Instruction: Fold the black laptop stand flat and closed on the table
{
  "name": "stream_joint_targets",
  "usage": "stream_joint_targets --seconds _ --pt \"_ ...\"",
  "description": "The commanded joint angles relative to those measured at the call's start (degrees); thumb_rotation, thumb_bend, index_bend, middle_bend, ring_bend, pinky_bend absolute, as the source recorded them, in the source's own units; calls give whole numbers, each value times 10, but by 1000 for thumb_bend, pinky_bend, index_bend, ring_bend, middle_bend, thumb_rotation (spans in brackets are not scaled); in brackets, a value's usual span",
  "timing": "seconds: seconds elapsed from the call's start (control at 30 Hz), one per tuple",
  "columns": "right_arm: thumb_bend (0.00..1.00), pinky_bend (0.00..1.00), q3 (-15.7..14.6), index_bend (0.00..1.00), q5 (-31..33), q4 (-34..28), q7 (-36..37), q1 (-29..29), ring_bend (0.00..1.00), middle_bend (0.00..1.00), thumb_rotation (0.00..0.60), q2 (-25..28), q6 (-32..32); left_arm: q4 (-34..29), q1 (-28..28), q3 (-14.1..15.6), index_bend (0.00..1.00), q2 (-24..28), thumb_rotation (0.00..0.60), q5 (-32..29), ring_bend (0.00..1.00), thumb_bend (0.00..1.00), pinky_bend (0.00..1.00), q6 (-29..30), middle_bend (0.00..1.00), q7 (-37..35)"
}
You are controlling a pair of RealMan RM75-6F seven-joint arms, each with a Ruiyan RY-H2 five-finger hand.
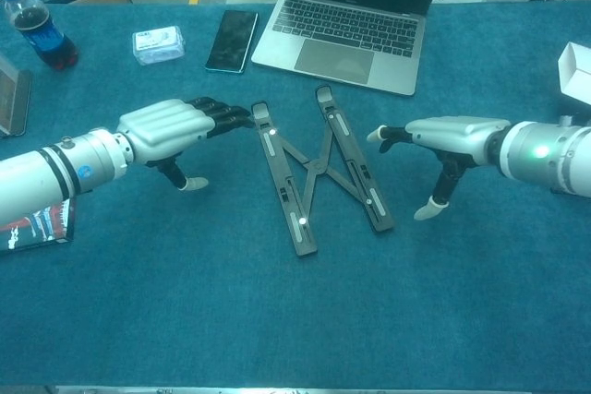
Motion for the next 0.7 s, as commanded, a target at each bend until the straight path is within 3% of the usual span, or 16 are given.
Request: stream_joint_targets --seconds 0.03,0.7 --pt "0 91 -5 0 3 5 -5 3 1 138 600 -11 9 2 -1 0 0 -3 600 0 0 280 0 0 0 -7" --pt "0 91 -18 0 5 19 -7 -1 0 133 600 -43 34 31 -12 -11 0 -53 600 -14 0 280 0 -11 0 -48"
